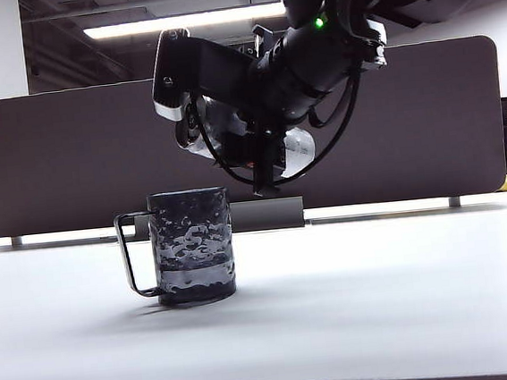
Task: Pick up the metal can, pour some water into the cup, then place the can back on the table.
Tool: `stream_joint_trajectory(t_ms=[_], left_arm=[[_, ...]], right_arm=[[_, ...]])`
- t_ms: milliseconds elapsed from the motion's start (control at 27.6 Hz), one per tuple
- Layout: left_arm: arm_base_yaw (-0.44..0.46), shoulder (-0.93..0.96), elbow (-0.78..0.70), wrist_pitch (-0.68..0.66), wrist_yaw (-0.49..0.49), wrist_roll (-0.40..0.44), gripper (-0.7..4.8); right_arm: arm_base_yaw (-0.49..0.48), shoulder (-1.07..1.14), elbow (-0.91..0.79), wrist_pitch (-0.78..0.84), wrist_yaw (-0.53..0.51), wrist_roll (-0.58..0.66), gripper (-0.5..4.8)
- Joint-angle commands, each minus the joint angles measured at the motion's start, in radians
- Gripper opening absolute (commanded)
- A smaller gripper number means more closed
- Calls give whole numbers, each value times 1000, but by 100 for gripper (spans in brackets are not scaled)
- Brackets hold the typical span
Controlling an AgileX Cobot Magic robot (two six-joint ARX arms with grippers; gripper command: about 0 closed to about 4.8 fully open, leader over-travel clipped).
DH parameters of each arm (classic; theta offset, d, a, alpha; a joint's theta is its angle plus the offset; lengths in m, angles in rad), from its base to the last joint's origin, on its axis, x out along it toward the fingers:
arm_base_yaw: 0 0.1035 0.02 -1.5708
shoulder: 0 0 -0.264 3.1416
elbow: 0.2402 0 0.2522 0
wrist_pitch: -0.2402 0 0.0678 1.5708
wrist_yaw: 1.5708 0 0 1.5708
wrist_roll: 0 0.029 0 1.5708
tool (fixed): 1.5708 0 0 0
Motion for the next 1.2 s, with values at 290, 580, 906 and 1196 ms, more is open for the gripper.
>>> stream_joint_trajectory(t_ms=[290, 580, 906, 1196], left_arm=[[2, 1, 1, 7, 2, 3, -5], [2, 1, 1, 7, 2, 3, -5], [2, 1, 1, 7, 2, 3, -5], [2, 1, 1, 7, 2, 3, -5]], right_arm=[[2, -10, 10, 31, -11, -62, 242], [2, -10, 10, 31, -22, -92, 243], [2, -10, 10, 34, -22, -110, 243], [2, -10, 10, 34, -22, -110, 242]])
